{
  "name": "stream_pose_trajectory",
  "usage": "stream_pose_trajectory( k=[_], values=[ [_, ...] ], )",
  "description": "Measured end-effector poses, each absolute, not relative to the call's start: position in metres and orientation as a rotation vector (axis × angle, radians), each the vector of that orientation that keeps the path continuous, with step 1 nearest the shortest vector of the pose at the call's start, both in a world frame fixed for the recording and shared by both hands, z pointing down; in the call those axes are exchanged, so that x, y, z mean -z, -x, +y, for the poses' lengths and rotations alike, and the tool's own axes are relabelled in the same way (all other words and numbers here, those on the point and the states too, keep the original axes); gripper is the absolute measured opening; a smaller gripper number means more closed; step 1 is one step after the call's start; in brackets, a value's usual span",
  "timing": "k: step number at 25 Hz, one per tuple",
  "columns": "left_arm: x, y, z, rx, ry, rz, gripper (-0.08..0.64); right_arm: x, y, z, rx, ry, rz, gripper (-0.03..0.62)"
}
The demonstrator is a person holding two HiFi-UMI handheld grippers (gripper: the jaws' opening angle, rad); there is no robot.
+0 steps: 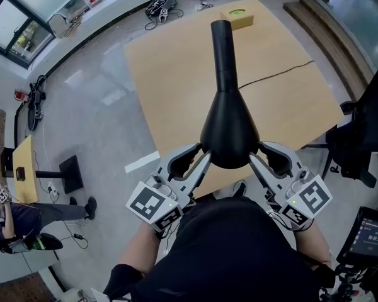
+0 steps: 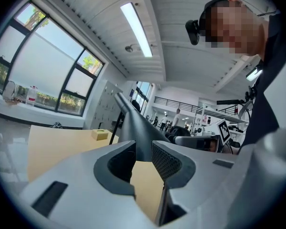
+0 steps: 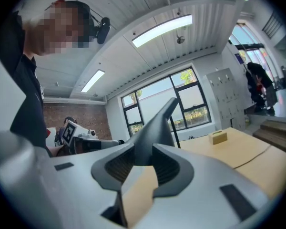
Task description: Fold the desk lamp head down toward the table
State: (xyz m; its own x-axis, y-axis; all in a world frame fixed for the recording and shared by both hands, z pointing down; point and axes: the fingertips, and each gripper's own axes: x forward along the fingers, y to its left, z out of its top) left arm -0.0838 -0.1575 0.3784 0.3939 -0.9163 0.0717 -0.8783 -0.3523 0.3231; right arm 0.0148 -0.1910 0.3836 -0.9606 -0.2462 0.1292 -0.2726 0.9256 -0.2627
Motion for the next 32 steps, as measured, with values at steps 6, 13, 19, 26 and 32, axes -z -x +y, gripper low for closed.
stream_pose_trajectory(
  k=[6, 13, 19, 26, 32],
  values=[
    [-0.395, 0.086, -0.159, 0.084, -2.299, -1.573, 0.086, -0.396, -0.014, -0.194, -0.496, -0.417, -2.967, 0.115],
    [-0.407, 0.088, -0.158, 0.059, -2.284, -1.572, 0.086, -0.403, -0.012, -0.196, -0.492, -0.422, -2.949, 0.115],
    [-0.412, 0.090, -0.160, 0.050, -2.256, -1.574, 0.086, -0.408, -0.010, -0.198, -0.498, -0.435, -2.935, 0.115],
    [-0.415, 0.091, -0.161, 0.048, -2.268, -1.568, 0.086, -0.411, -0.008, -0.198, -0.508, -0.442, -2.921, 0.115],
    [-0.418, 0.091, -0.161, 0.053, -2.258, -1.563, 0.086, -0.413, -0.007, -0.198, -0.515, -0.446, -2.912, 0.115]
  ],
)
